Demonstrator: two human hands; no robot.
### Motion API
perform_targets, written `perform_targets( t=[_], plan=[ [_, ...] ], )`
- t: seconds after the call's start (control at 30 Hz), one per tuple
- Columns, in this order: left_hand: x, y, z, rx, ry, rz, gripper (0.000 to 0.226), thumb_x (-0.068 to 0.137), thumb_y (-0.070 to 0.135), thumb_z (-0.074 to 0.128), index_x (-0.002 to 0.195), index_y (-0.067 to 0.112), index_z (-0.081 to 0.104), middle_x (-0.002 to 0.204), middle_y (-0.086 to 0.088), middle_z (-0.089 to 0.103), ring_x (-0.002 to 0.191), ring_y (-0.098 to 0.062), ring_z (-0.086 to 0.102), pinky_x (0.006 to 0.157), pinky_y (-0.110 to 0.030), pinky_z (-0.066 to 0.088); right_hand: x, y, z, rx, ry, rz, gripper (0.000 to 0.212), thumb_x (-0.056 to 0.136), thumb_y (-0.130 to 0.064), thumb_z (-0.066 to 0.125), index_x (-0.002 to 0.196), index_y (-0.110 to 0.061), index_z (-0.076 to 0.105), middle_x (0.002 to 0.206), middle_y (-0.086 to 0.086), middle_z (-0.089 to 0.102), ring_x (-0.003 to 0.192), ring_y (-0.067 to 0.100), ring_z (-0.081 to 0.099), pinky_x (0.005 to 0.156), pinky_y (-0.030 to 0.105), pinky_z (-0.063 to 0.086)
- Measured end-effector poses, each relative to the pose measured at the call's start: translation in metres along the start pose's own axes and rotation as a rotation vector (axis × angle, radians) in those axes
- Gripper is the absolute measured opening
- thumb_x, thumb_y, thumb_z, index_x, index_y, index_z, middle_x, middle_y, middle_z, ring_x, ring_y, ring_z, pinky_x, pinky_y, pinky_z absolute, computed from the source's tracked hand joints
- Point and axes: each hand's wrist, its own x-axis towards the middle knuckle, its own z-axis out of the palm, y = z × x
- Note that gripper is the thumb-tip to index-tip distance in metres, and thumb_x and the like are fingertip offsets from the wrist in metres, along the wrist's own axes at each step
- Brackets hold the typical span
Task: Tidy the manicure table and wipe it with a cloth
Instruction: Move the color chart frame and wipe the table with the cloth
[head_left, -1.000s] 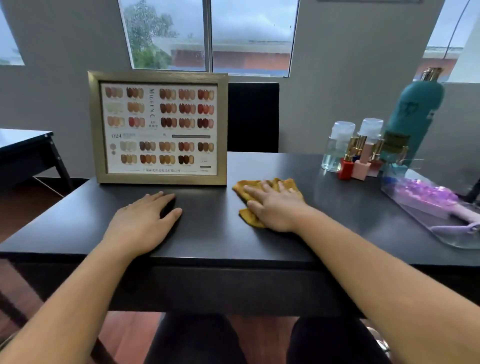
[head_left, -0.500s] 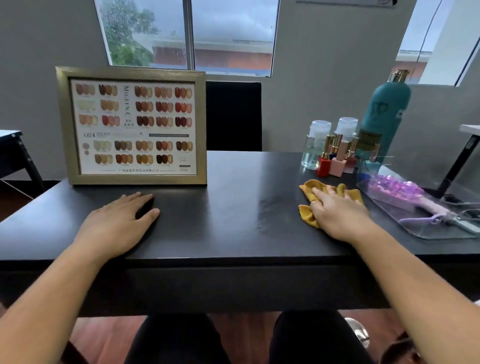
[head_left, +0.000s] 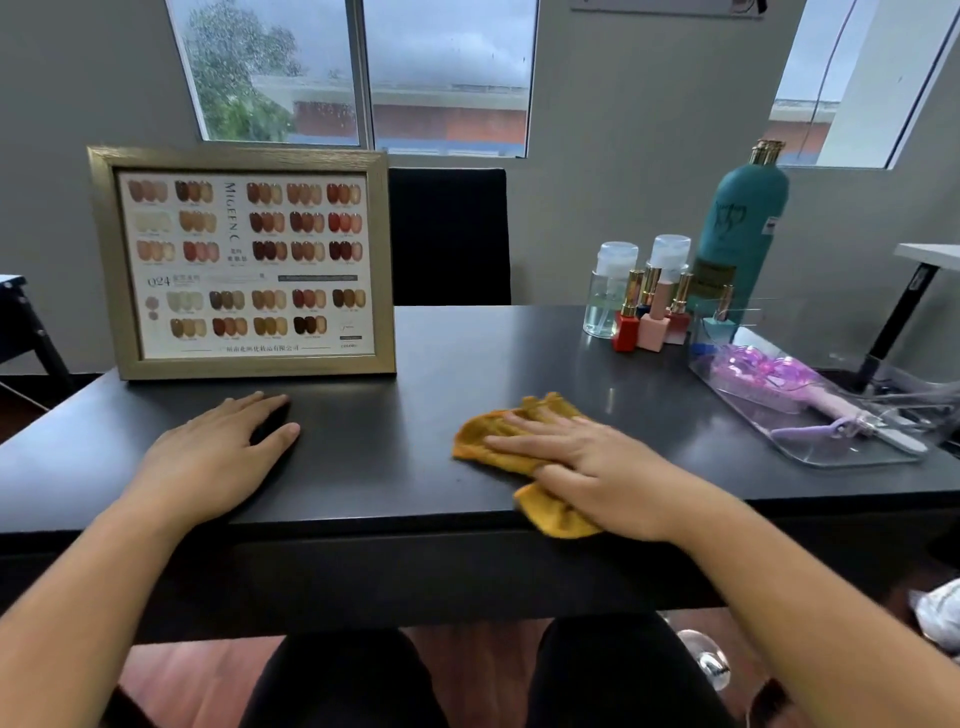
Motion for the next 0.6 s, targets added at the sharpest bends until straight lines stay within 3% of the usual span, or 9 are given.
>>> perform_targets(
  t=[0.17,0.3,0.37,0.6],
  plan=[
    [0.001,0.000,0.002,0.030,0.009,0.003,0.055,0.091,0.056,0.031,0.143,0.036,0.028,0.154,0.011,0.023,0.143,-0.011,0.017,0.113,-0.037,0.020,-0.013,0.058,-0.020,-0.095,0.079,0.453,0.048,0.100,-0.033,0.030,0.147,-0.039,0.022,0.160,-0.009,0.008,0.147,0.014,0.000,0.119,0.038,0.000],
    [0.002,0.000,0.004,0.033,0.015,0.006,0.056,0.091,0.056,0.030,0.143,0.036,0.028,0.154,0.011,0.023,0.143,-0.011,0.017,0.113,-0.037,0.020,0.025,0.045,-0.014,-0.136,0.074,0.691,0.055,0.099,-0.039,0.022,0.152,-0.031,0.011,0.161,0.002,-0.001,0.147,0.030,-0.002,0.117,0.048,0.001],
    [0.002,0.000,0.005,0.037,0.018,0.006,0.056,0.091,0.056,0.030,0.143,0.035,0.028,0.154,0.011,0.023,0.143,-0.011,0.017,0.113,-0.037,0.020,0.049,0.019,-0.003,-0.138,0.057,0.634,0.056,0.098,-0.038,0.022,0.152,-0.029,0.009,0.161,0.004,-0.002,0.147,0.033,-0.003,0.116,0.050,0.000],
    [0.004,0.001,0.006,0.040,0.008,-0.009,0.056,0.091,0.056,0.031,0.143,0.035,0.028,0.154,0.009,0.023,0.142,-0.011,0.018,0.114,-0.038,0.020,0.088,-0.082,0.045,-0.132,0.008,0.172,0.057,0.095,-0.039,0.023,0.150,-0.029,0.013,0.161,0.003,0.002,0.147,0.031,-0.002,0.116,0.049,0.000]
  ],
)
